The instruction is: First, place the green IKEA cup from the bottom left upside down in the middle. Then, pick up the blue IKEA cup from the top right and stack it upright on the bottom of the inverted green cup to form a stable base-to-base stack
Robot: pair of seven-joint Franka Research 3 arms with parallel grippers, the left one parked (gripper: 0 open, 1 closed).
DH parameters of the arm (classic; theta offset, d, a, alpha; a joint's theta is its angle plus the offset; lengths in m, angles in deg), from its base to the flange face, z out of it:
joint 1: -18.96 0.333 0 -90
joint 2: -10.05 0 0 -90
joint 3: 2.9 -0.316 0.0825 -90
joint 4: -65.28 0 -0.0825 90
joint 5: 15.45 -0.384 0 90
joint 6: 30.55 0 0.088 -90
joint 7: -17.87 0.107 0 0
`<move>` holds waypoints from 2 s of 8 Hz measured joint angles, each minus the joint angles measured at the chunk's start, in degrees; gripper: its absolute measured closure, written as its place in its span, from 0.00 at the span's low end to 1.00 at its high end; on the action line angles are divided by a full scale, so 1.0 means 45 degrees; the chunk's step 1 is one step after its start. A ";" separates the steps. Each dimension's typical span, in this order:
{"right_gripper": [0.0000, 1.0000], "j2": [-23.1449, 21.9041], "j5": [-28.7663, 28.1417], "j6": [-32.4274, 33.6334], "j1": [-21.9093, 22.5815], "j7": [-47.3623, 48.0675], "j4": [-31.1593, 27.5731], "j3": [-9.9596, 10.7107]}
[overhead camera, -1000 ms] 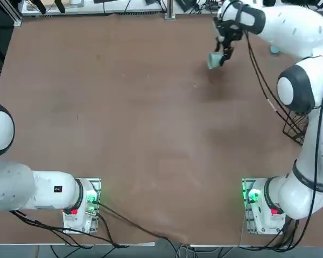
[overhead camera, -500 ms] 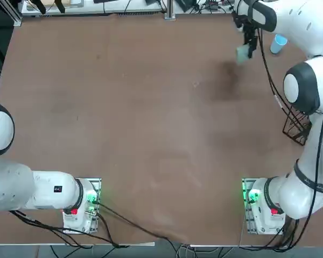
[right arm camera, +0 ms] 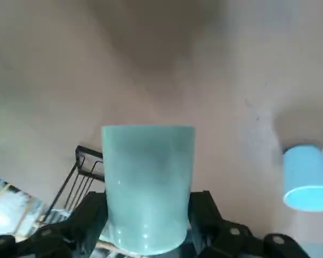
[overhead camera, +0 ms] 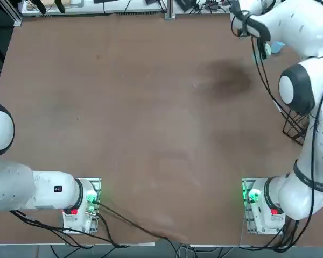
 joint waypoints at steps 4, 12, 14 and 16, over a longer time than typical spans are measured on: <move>0.15 0.2281 0.0451 0.1080 0.0734 0.4259 -0.0046 -0.0040; 0.00 0.3419 -0.0606 0.1258 0.0778 0.6718 0.0034 -0.0034; 0.00 0.3342 -0.0606 0.1358 0.0904 0.6730 0.0214 0.0004; 0.00 0.2903 -0.0607 0.2086 0.1106 0.6735 0.0370 0.0102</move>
